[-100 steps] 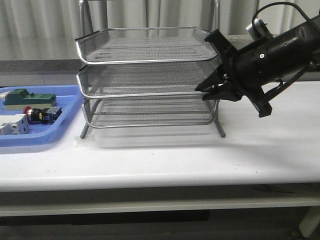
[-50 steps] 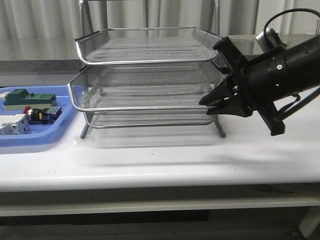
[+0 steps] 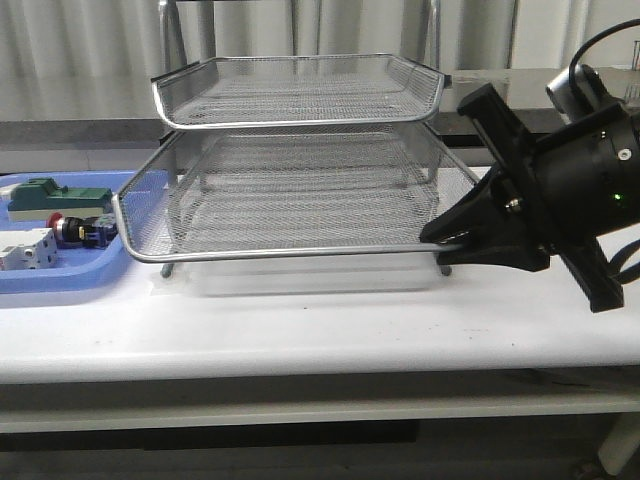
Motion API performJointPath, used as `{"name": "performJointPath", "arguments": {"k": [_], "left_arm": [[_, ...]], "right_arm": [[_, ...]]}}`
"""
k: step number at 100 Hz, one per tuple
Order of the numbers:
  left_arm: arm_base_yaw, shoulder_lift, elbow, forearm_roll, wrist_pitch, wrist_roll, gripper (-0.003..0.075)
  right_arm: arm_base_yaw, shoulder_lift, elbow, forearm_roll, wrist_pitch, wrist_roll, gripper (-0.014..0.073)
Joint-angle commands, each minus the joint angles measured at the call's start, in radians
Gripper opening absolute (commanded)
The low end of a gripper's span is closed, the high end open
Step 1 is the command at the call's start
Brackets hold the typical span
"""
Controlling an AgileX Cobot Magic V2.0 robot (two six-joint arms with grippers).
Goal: Place button on rack with both arms
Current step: 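Pull the middle wire tray out toward the robot with the right gripper, then release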
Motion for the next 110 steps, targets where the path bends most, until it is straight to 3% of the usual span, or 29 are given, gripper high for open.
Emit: {"name": "performJointPath", "arguments": {"k": [1, 10, 24, 34, 69, 81, 110], "left_arm": [[-0.001, -0.034, 0.045, -0.006, -0.076, -0.002, 0.0004], [-0.001, -0.034, 0.045, -0.006, -0.076, -0.002, 0.0004], [-0.001, -0.034, 0.045, -0.006, -0.076, -0.002, 0.0004], [-0.001, -0.034, 0.045, -0.006, -0.076, -0.002, 0.0004], [-0.001, -0.034, 0.045, -0.006, -0.076, -0.002, 0.0004], [-0.001, -0.034, 0.045, -0.006, -0.076, -0.002, 0.0004], [-0.001, -0.034, 0.045, -0.006, -0.076, -0.002, 0.0004]], "right_arm": [[0.002, -0.034, -0.004, -0.063, 0.016, -0.046, 0.0003], [0.002, -0.034, -0.004, -0.063, 0.029, -0.049, 0.0091], [0.002, -0.034, -0.004, -0.063, 0.065, -0.073, 0.0345], [0.002, -0.04, -0.004, -0.063, 0.073, -0.08, 0.0471], [0.002, -0.177, -0.004, -0.16, 0.028, -0.057, 0.0493], [0.002, -0.231, -0.004, -0.329, 0.013, 0.076, 0.0493], [0.001, -0.443, -0.01, -1.021, -0.023, 0.547, 0.0484]]}}
